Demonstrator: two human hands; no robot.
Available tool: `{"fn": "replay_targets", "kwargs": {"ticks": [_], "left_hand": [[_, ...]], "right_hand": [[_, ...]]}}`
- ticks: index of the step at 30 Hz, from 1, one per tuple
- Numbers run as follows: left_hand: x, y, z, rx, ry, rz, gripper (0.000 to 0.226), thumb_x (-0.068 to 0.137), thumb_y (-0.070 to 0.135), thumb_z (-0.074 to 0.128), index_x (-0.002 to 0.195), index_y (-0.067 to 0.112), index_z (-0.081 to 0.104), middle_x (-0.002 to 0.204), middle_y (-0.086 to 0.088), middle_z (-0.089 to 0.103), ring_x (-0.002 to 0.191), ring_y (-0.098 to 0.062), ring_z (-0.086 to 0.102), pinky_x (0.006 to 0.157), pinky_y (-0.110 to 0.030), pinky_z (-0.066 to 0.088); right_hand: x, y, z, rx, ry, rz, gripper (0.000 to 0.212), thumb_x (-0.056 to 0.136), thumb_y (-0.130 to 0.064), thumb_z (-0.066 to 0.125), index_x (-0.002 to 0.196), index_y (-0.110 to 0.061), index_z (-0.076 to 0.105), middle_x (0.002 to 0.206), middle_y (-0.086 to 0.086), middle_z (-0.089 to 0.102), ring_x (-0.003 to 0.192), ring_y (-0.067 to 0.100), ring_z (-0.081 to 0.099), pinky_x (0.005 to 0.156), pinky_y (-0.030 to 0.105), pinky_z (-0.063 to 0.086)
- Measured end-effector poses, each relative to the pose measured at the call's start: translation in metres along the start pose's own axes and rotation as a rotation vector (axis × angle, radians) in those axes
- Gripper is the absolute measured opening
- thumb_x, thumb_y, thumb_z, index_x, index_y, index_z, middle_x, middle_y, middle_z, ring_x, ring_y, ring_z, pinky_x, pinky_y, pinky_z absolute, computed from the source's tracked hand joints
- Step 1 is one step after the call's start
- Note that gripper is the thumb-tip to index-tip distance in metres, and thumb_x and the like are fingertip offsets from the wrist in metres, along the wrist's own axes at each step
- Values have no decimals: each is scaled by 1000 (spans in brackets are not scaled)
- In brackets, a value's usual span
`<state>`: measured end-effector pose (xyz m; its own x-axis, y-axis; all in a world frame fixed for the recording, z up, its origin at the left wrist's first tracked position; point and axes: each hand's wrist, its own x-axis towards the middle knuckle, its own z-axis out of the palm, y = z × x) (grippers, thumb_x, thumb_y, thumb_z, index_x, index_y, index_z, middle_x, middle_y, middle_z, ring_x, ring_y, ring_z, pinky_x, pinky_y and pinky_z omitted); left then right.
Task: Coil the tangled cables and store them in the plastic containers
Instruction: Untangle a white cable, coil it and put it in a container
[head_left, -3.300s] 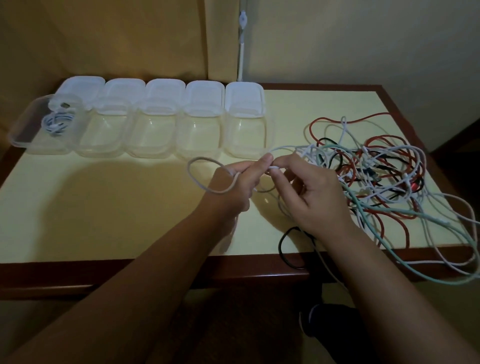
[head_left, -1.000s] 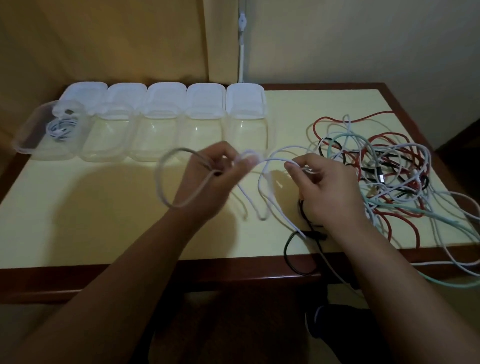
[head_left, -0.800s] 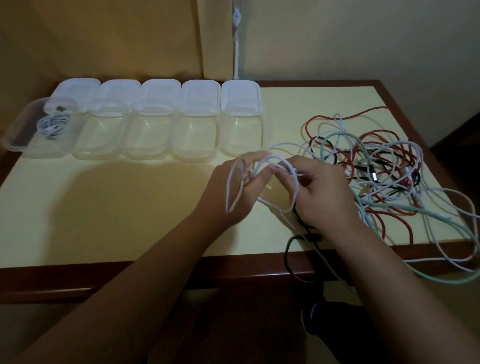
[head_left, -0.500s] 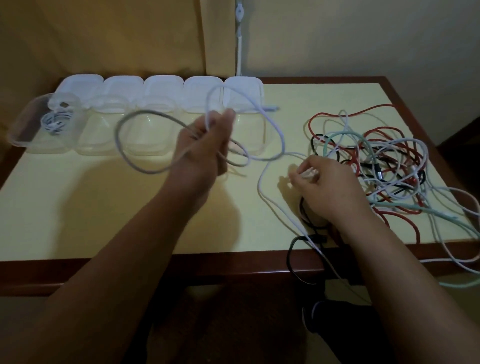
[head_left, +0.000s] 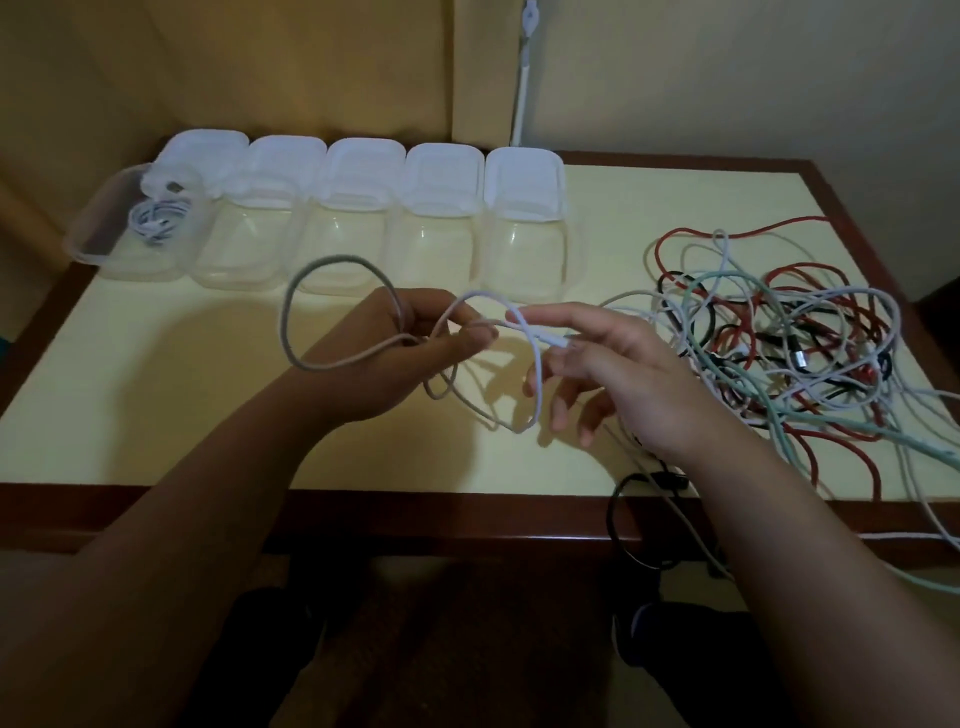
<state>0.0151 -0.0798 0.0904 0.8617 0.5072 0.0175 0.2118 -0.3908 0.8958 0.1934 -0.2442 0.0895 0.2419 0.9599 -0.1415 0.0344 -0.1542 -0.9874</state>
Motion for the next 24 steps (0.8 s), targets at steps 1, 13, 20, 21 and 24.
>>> {"fn": "replay_targets", "kwargs": {"ticks": [1,13,20,21,24], "left_hand": [[-4,-6,-3,54,-12,5,21,91,38,73,110,29,75,78,-12,64,66,-35,55,63,-29,42],[-14,-60,-62,892,-96,-156,132,62,46,95,160,48,6,141,3,37,121,-18,38,100,-40,37],[-30,-37,-97,531,-144,-53,100,58,33,63,147,65,31,159,13,31,144,-21,34,110,-49,30],[-28,-37,-98,471,-195,5,95,61,44,63,148,63,31,160,16,30,147,-17,31,113,-47,28],[-27,-36,-89,420,-231,37,74,78,38,75,144,55,46,155,23,37,143,5,33,113,-24,28]], "right_hand": [[2,2,3,10,-23,-13,44,91,-14,60,132,-26,70,92,22,71,63,26,65,47,33,49],[19,2,13,366,36,-97,38,88,-2,54,118,-14,73,98,9,76,68,20,64,45,27,47],[19,-1,29,333,-97,-87,34,93,-10,57,115,-22,80,108,10,77,64,20,66,43,25,45],[19,-1,31,356,-83,-75,31,94,-14,56,112,-21,81,106,9,77,63,20,65,43,24,45],[20,1,32,333,9,-106,19,93,-16,69,106,-21,81,99,9,78,60,17,63,43,24,44]]}}
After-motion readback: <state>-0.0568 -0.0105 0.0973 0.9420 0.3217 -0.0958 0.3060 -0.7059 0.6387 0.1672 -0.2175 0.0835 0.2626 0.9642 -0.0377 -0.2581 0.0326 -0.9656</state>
